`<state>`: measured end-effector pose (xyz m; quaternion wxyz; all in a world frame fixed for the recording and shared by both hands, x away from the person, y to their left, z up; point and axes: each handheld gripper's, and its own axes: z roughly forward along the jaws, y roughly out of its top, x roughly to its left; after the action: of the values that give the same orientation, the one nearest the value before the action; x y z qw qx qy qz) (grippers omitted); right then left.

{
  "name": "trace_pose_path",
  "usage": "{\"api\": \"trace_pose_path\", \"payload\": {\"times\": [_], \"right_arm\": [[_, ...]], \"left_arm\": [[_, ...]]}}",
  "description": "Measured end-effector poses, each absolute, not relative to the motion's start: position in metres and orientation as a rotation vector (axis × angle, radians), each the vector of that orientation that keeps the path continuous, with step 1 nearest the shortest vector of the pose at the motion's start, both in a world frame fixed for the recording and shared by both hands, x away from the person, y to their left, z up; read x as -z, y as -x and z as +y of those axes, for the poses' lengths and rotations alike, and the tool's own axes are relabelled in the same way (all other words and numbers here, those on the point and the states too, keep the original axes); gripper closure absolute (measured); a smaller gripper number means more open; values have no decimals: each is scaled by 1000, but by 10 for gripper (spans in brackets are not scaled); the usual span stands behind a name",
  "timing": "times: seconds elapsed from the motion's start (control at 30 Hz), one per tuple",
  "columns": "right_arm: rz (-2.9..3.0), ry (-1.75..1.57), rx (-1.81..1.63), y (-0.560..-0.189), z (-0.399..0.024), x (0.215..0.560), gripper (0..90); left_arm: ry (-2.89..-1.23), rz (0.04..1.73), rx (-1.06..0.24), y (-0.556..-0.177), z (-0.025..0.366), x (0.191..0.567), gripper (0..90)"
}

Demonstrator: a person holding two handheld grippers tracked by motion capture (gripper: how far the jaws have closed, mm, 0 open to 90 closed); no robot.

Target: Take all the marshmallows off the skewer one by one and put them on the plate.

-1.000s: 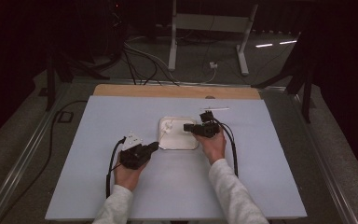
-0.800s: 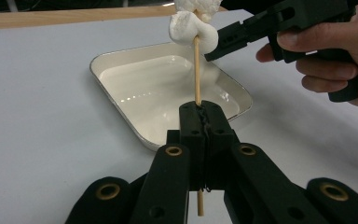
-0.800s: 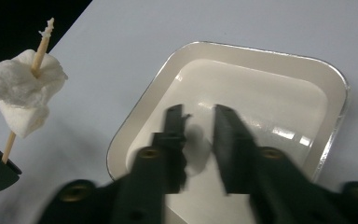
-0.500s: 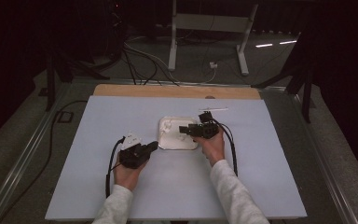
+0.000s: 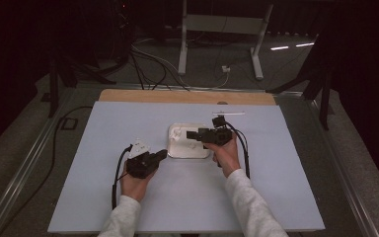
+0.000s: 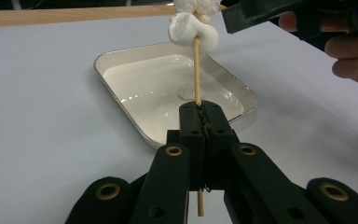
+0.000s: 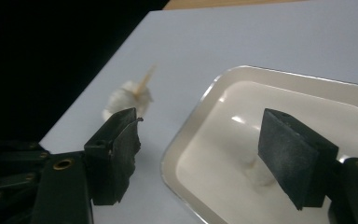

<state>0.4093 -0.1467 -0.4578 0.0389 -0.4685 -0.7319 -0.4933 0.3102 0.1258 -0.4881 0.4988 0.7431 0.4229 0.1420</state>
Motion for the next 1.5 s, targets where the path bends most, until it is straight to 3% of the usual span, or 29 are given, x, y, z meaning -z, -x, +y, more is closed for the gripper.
{"api": "trace_pose_path", "payload": {"times": [0.6,0.77,1.03,1.1,1.5], "right_arm": [[-2166,1332,1539,-409,-125,448,393],[-2114,1323,1515,-412,-121,454,538],[-2055,1311,1501,-415,-120,460,635],[-2032,1304,1508,-416,-120,459,696],[-2031,1326,1543,-414,-125,454,782]], "left_arm": [[-1792,1010,-332,-309,123,488,900],[-1785,1008,-326,-309,123,487,900],[-1782,1002,-322,-309,122,487,900],[-1782,999,-322,-309,122,487,900],[-1794,978,-325,-309,120,489,900]]}}
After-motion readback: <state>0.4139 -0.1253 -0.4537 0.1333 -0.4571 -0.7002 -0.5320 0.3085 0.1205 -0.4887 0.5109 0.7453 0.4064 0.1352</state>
